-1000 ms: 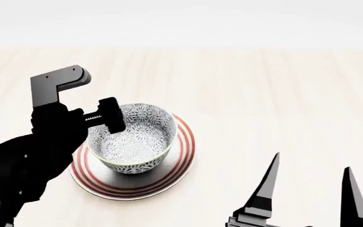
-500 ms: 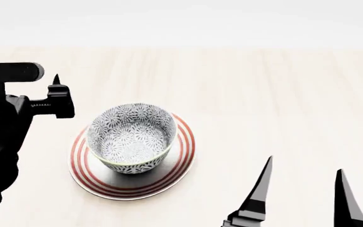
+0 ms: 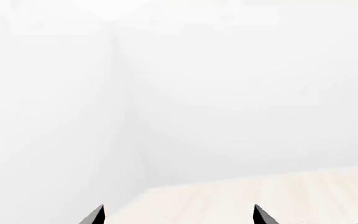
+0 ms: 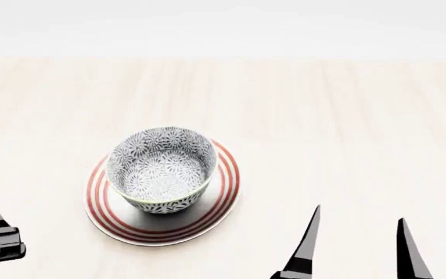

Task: Put the bowl on the plate.

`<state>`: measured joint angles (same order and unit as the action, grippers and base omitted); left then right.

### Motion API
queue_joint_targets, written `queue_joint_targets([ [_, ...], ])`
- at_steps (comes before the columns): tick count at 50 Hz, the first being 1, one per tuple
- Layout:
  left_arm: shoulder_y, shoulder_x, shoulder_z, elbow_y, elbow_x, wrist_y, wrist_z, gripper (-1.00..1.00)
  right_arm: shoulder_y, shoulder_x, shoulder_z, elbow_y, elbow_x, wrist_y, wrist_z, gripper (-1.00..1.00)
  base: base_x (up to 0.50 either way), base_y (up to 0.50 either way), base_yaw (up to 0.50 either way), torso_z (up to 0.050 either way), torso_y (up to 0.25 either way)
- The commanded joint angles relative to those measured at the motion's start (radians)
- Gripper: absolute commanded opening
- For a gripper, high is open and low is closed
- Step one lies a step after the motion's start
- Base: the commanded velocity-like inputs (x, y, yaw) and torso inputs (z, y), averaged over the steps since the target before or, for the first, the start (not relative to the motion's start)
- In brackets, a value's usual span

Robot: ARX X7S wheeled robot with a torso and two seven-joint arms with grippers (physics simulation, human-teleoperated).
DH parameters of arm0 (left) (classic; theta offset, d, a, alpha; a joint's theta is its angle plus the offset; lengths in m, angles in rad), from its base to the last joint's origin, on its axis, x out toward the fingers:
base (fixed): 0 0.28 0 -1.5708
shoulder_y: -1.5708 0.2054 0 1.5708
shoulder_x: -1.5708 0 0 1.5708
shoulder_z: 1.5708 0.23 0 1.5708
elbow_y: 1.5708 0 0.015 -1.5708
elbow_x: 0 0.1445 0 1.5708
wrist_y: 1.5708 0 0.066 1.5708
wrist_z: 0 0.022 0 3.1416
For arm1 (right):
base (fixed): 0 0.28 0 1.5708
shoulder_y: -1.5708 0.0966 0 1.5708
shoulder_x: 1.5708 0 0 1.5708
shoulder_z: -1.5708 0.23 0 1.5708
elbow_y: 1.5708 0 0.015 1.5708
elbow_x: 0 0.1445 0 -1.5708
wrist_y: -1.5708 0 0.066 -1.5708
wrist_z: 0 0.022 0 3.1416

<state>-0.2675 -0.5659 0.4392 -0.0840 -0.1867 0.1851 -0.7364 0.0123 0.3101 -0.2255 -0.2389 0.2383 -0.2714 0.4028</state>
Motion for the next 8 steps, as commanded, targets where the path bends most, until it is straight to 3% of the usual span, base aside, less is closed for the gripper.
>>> queue_joint_targets([
  [1, 0.175, 0.017, 0.017, -0.012, 0.211, 0.265, -0.127, 1.00, -0.019, -0.015, -0.010, 0.109, -0.075, -0.095, -0.023, 1.00, 0.00, 0.00, 0.00, 0.000, 0.000],
  [8, 0.175, 0.033, 0.016, -0.043, 0.268, 0.316, -0.169, 1.00, -0.016, -0.031, -0.016, 0.240, -0.113, -0.209, -0.026, 1.00, 0.00, 0.00, 0.00, 0.000, 0.000],
])
